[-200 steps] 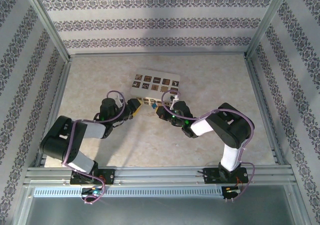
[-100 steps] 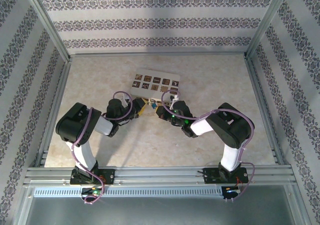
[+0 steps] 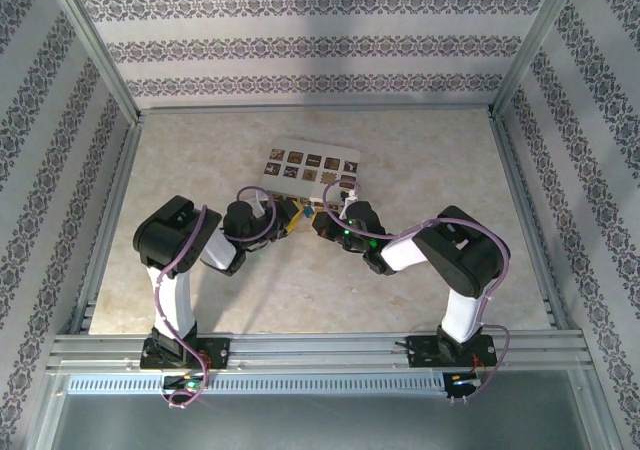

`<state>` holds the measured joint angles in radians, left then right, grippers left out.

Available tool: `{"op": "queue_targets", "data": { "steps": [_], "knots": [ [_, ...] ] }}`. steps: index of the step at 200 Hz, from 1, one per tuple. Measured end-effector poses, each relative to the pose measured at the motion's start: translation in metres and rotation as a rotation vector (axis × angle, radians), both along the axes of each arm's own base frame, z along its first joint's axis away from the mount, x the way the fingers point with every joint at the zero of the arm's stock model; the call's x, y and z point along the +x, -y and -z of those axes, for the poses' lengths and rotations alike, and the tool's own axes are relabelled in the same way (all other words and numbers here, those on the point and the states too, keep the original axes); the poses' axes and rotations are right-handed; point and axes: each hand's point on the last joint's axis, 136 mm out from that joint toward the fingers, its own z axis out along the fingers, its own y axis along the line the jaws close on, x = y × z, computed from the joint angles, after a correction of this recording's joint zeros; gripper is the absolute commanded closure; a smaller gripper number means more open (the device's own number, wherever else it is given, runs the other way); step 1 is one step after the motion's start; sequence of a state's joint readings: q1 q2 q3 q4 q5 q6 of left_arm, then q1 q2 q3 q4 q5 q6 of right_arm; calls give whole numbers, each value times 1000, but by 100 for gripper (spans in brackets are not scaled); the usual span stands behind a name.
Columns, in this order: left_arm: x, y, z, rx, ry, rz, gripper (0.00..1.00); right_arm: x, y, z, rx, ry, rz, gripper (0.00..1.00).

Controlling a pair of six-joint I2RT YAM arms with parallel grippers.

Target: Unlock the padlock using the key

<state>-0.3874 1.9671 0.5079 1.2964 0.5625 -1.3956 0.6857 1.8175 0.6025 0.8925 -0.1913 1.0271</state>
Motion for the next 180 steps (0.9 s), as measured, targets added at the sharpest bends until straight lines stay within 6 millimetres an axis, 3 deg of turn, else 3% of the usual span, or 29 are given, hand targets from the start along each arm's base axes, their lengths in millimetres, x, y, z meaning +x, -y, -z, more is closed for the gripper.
{"op": "queue_targets", "data": {
  "steps": [180],
  "knots": [
    [6, 16, -1, -28, 13, -4, 70, -1, -2, -4, 30, -39, 19, 100]
  ]
}}
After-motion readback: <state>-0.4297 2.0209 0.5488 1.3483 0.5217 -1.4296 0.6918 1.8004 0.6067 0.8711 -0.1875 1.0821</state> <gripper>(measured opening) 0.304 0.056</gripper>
